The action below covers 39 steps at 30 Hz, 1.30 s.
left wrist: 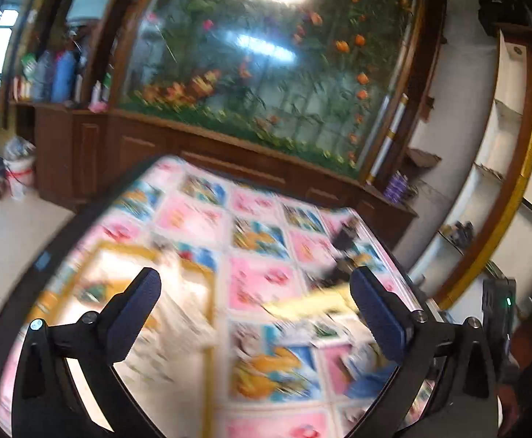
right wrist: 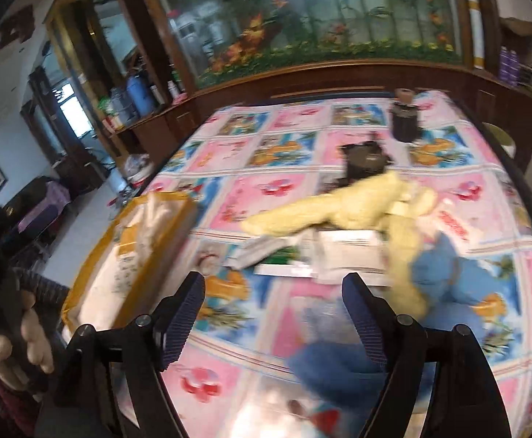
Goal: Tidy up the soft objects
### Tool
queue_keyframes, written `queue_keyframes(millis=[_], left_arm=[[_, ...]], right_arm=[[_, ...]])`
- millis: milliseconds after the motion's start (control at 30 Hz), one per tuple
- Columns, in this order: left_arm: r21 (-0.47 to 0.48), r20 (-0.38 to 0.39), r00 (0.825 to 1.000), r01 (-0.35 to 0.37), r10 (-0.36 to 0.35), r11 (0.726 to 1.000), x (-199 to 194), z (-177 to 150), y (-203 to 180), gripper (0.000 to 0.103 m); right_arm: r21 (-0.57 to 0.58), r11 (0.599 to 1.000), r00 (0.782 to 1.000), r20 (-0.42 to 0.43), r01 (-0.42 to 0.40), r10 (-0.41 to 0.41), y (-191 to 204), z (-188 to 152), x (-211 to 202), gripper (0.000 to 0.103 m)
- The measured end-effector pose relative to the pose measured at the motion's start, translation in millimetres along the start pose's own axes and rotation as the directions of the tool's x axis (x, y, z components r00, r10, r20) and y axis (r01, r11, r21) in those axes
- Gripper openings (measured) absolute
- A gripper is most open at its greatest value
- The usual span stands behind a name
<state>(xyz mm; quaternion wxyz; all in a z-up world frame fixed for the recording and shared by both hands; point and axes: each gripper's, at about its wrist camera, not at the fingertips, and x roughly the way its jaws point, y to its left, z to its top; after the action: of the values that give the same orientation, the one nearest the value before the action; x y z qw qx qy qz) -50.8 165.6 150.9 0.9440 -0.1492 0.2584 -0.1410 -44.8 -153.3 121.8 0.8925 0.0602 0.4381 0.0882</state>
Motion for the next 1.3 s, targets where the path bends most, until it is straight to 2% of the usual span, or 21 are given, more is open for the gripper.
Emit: queue_keyframes(millis=[100,200,300,400,533,600,633,667,733,767,833,900,1000,1067,1167,1300], left_arm=[[-0.004,-0.084,0.994,0.072,-0.072,0.997,17.0,-26.5,-24.7,0.103],[-0.02,-0.172,0.978,0.112,-0.114,0.993,30.8,-52.1,-40.8,0.103],[-0.036,-0.247,0.962,0.11,-0.115,0.993,37.8,-74.8,-51.4,0.103],[-0.027,-0.298,0.949,0.094,-0.098,0.995,36.6,-87.6,-55.4,0.103],[-0.051,-0.29,0.955,0.057,-0.07,0.997,26.1,-93.0,-47.8,0.103],[-0.065,-0.273,0.96,0.042,-0.059,0.997,21.1,-91.2,-41.7,0.103],[-0.069,-0.264,0.963,0.036,-0.053,0.997,16.9,-89.8,-39.4,0.103],[-0.073,-0.258,0.965,0.032,-0.05,0.997,15.4,-88.6,-34.8,0.103],[-0.077,-0.248,0.968,0.025,-0.043,0.997,11.9,-87.0,-30.8,0.103],[-0.073,-0.247,0.968,0.022,-0.04,0.997,10.3,-86.8,-29.8,0.103],[-0.063,-0.253,0.967,0.018,-0.033,0.998,9.6,-87.8,-28.4,0.103],[-0.047,-0.268,0.963,0.026,-0.037,0.999,11.0,-91.0,-30.5,0.103],[-0.013,-0.291,0.955,0.056,-0.058,0.998,17.4,-95.8,-39.1,0.103],[0.014,-0.306,0.949,0.082,-0.074,0.997,22.5,-99.1,-49.5,0.103],[0.051,-0.332,0.937,0.133,-0.109,0.99,34.2,-100.1,-71.4,0.103],[0.081,-0.365,0.918,0.201,-0.159,0.976,56.4,-96.4,-103.0,0.103]], right_arm=[[0.024,0.995,0.995,-0.019,0.094,-0.093,-42.8,-3.8,-9.2,0.08],[0.047,0.987,0.988,-0.025,0.153,-0.152,-73.9,-12.2,-16.6,0.08],[0.119,0.989,0.996,-0.015,0.087,-0.086,-94.2,-24.9,-24.9,0.08],[0.138,0.99,0.999,0.003,0.036,-0.037,-97.7,-39.8,-28.0,0.08],[0.191,0.981,0.999,-0.012,-0.04,0.043,-95.0,-42.7,-7.3,0.08],[0.163,0.982,0.995,-0.006,-0.098,0.1,-77.3,-38.8,-2.4,0.08],[0.137,0.978,0.987,-0.001,-0.159,0.16,-64.0,-37.2,-3.3,0.08],[0.112,0.963,0.969,-0.006,-0.244,0.246,-50.1,-35.6,-4.2,0.08],[0.08,0.883,0.883,-0.05,-0.462,0.467,-20.8,-34.1,-7.3,0.076],[0.059,0.867,0.866,-0.047,-0.496,0.498,-12.1,-34.3,-14.0,0.076],[0.03,0.878,0.878,-0.006,-0.478,0.478,-8.7,-33.9,-26.9,0.078],[0.057,0.906,0.908,0.04,-0.42,0.418,-23.6,-35.3,-36.7,0.078],[0.119,0.952,0.959,0.068,-0.283,0.276,-60.9,-43.2,-45.5,0.079],[0.157,0.971,0.983,0.057,-0.18,0.173,-85.5,-52.9,-48.2,0.08],[0.164,0.982,0.996,0.027,-0.092,0.088,-104.0,-69.5,-49.6,0.08],[0.117,0.993,1.0,0.001,-0.007,0.007,-104.6,-83.0,-49.9,0.08]])
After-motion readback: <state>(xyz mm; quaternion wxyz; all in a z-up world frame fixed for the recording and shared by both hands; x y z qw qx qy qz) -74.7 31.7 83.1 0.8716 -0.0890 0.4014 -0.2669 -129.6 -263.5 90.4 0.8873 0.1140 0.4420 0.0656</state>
